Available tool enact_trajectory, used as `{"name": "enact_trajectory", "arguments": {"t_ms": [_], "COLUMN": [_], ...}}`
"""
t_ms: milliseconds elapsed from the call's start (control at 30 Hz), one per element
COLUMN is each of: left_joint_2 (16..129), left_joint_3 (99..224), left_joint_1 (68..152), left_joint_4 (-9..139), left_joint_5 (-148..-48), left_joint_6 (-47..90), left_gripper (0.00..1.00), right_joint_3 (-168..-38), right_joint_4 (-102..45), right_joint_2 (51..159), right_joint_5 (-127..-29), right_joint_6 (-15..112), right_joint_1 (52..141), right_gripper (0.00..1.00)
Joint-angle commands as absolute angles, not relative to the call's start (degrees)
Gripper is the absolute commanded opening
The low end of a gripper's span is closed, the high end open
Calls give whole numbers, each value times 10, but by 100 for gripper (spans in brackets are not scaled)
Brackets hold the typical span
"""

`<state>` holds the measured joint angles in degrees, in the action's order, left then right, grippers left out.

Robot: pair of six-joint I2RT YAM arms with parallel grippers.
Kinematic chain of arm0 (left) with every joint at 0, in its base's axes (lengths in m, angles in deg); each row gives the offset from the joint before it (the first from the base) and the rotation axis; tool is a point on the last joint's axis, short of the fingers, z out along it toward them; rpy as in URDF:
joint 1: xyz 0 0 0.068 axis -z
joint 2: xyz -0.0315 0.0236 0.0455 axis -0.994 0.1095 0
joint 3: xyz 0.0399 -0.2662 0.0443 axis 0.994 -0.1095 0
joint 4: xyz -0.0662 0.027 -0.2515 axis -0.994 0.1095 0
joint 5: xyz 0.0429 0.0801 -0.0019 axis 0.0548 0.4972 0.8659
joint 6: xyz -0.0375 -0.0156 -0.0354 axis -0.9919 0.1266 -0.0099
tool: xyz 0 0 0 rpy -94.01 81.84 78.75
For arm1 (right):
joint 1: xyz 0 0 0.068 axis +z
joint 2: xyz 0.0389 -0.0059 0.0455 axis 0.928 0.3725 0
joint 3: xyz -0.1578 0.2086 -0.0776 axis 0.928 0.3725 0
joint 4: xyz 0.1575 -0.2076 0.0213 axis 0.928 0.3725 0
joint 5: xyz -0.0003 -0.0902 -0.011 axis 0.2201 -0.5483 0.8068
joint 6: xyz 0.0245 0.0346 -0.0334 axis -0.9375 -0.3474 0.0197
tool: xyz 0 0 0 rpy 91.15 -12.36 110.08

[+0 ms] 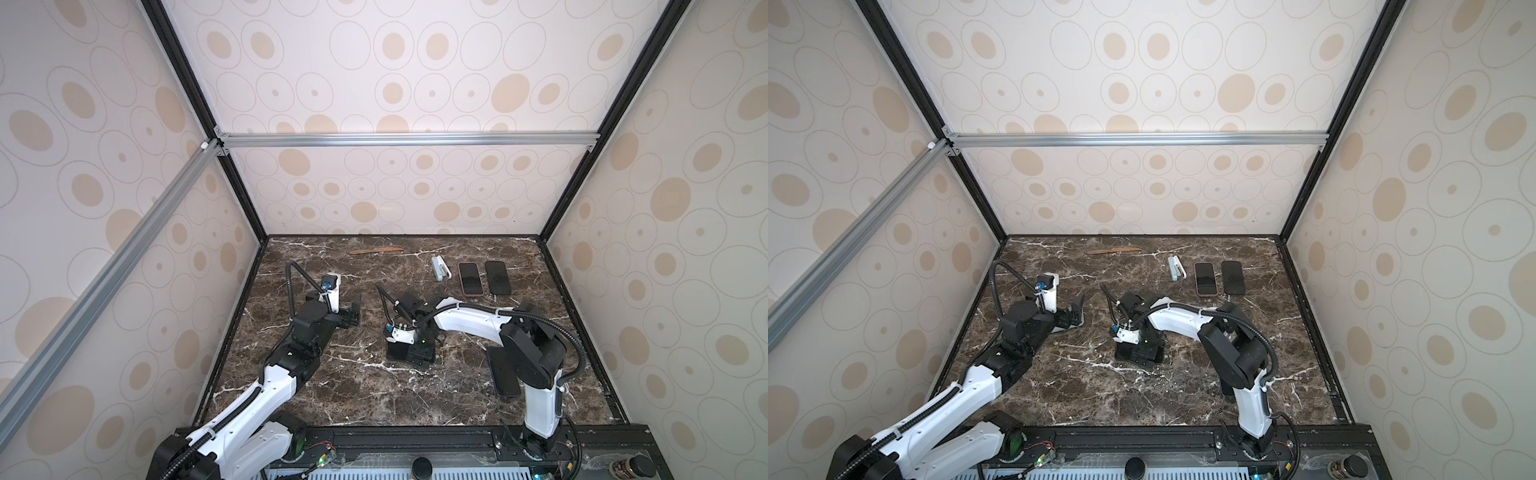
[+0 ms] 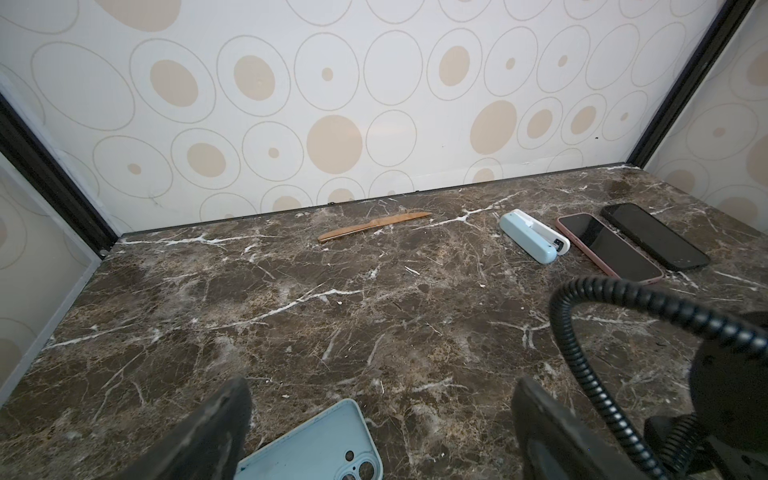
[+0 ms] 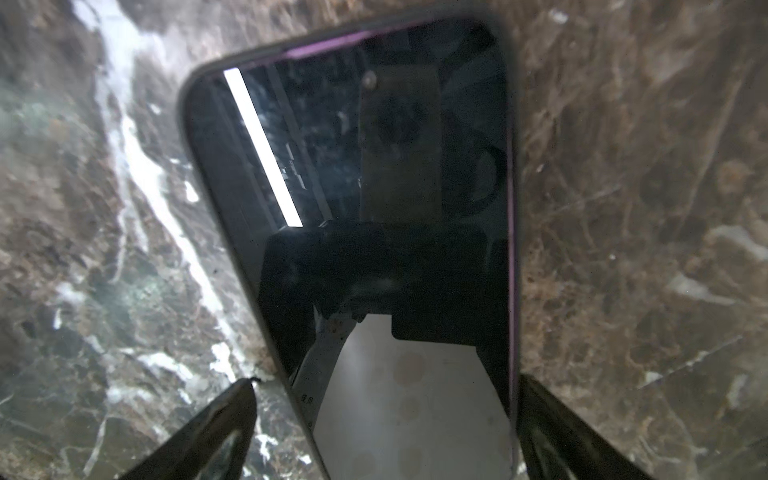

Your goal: Put the phone into the phone case

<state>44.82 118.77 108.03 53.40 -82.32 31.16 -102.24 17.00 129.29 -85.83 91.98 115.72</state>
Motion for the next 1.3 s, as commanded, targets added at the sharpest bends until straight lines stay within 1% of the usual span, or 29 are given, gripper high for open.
{"name": "enact_trajectory", "arguments": {"t_ms": [0, 67, 167, 500, 700, 1267], "left_joint_2": [456, 459, 462, 445, 453, 455], "left_joint_3": [1207, 1206, 1212, 1208, 1213, 1215], "left_joint_1": [1071, 1068, 1064, 1056, 1048, 1028], "left_joint_4": [513, 508, 512, 503, 500, 503], "left_joint_5": [-824, -826, -834, -857, -877, -880], "left_joint_6": [324, 321, 314, 306, 293, 284], "left_gripper": [98, 98, 98, 98, 98, 98], "right_joint_3": [-1003, -1000, -1002, -1029, -1023, -1040], "right_joint_4": [159, 154, 162, 216, 215, 189], "right_joint_2": [1288, 1282, 1281, 1287, 1323, 1339], "right_joint_5": [-876, -879, -882, -906, -921, -945], "right_joint_6": [911, 910, 905, 890, 882, 812], "right_joint_1": [1163, 1162, 1162, 1178, 1179, 1178], "right_gripper": [96, 96, 100, 100, 100, 81]}}
